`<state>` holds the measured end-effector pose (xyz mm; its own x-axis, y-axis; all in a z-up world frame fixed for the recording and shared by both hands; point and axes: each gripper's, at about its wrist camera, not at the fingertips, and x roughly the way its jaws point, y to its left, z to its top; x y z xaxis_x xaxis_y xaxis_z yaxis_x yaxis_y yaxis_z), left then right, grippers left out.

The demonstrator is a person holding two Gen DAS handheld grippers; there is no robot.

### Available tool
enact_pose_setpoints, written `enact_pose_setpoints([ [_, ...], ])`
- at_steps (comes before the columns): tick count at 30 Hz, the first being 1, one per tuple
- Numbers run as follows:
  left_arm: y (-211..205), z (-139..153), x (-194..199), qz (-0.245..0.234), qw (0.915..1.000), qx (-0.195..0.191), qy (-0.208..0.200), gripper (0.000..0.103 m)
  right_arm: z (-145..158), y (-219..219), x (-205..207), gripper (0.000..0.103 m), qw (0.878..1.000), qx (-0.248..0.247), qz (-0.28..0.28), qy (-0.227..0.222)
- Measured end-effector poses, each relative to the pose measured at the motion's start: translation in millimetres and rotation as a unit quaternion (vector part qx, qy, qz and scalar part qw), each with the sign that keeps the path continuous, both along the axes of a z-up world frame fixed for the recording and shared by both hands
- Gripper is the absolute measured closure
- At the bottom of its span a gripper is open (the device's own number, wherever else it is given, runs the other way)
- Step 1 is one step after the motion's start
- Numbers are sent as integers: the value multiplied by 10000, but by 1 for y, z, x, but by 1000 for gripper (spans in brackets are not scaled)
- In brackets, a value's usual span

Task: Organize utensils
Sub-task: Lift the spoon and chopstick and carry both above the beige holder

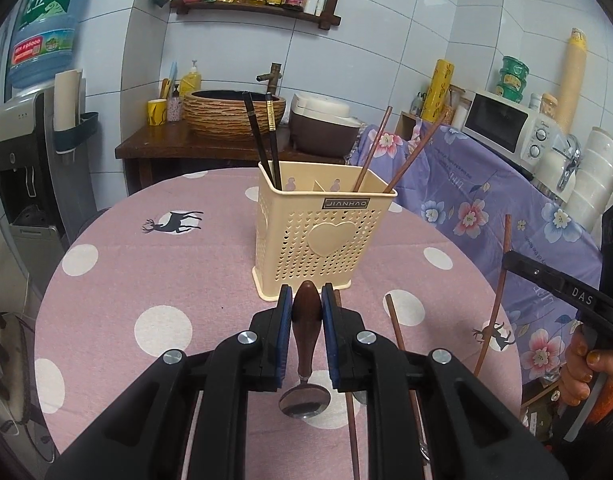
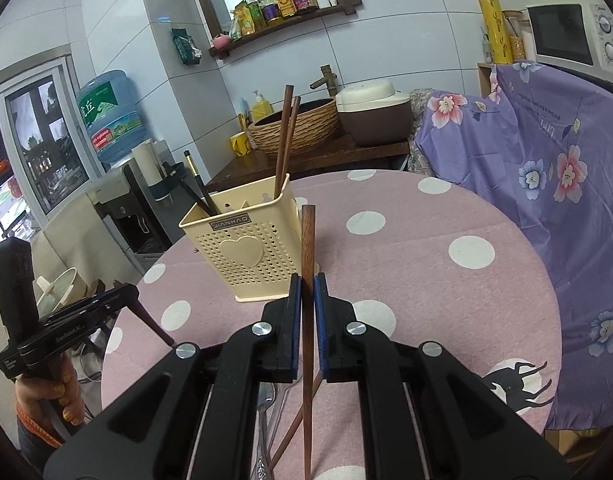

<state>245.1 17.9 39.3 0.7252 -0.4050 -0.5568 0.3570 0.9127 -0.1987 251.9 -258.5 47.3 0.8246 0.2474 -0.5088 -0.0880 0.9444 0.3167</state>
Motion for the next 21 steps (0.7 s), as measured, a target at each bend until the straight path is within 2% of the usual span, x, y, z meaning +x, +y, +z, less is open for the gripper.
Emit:
enact_pose_setpoints([
  [15, -2, 16, 7, -12, 9998, -14, -182, 87, 20, 3, -3, 96, 9994, -118, 191, -251],
  [21, 1, 45, 23, -117, 9992, -276, -258, 87, 51, 10, 5, 96, 9982, -94, 289, -510],
])
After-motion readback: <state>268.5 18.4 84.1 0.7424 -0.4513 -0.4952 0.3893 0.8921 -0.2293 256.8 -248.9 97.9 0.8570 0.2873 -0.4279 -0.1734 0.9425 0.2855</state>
